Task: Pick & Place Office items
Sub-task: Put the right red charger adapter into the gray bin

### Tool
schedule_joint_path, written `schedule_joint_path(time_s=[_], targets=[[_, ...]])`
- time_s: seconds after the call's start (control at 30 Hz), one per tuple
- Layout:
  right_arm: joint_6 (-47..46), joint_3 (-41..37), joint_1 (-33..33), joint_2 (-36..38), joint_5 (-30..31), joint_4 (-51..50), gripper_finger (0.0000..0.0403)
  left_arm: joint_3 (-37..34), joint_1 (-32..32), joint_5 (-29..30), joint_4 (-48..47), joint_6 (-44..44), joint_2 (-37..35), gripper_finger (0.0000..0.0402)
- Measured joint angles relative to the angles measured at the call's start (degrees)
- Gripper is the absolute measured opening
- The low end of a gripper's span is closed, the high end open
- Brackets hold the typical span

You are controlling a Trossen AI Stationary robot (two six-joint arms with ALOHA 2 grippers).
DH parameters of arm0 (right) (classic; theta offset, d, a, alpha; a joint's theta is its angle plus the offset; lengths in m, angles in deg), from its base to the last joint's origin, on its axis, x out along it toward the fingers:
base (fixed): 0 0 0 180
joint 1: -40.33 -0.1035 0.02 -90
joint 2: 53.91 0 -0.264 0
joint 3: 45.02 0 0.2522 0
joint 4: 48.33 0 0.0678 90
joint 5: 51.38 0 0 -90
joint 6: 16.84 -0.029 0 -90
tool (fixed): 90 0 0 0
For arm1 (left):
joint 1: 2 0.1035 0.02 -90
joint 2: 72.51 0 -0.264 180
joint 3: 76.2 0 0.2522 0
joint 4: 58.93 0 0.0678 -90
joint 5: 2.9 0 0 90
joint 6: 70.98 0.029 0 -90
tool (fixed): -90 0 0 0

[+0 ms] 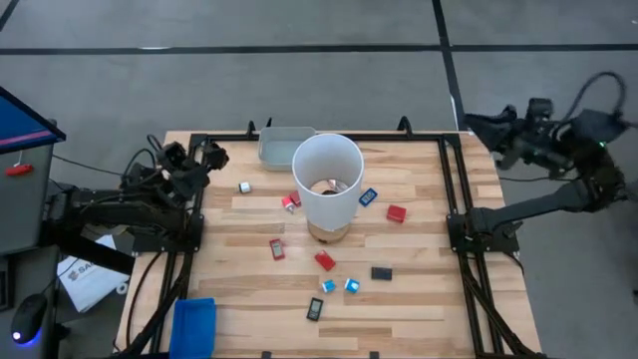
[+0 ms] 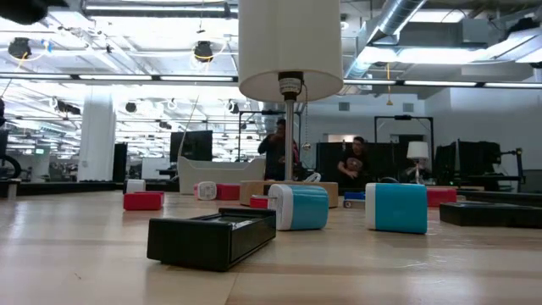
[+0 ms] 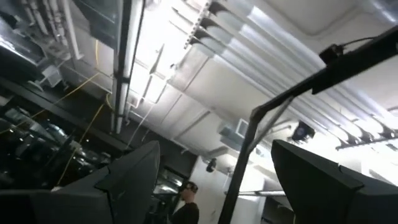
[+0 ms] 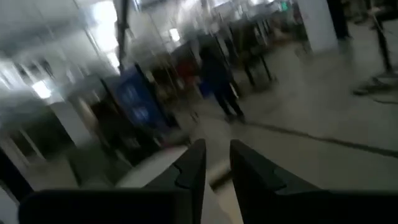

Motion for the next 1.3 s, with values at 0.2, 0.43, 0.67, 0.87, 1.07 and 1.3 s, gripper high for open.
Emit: schedule_joint_path(time_s=[0.2, 0.43, 0.67, 0.87, 1.07, 1.3], targets=[[4.17, 21.51, -0.11, -16.56, -0.45, -28.20, 0.0086, 9.16, 0.00, -0.75, -18.13, 3.83, -0.42, 0.0305], [5.11, 39.14, 0.25, -30.93, 6.27, -51.71, 0.0189, 19.79, 0.00, 2.75, -40.14, 9.34, -0.42, 0.0305], [-0.19, 36.07, 5.61, -28.64, 5.00, -52.03, 0.0264, 29.15, 0.00, 9.05, -63.33, 13.17, -0.39, 0.0305], [-5.17, 22.37, 7.01, -25.37, -4.14, -51.71, 0.0268, 35.23, -0.02, 9.35, -80.52, 12.79, -0.41, 0.0305], [-8.23, 3.25, 3.47, -26.47, -8.11, -49.58, 0.0268, 36.98, -0.02, 9.03, -88.25, 12.39, -0.39, 0.0305], [-10.84, -13.18, -0.74, -29.46, -9.77, -38.08, 0.0268, 36.98, -0.02, 7.86, -90.31, 11.52, -0.20, 0.0305]])
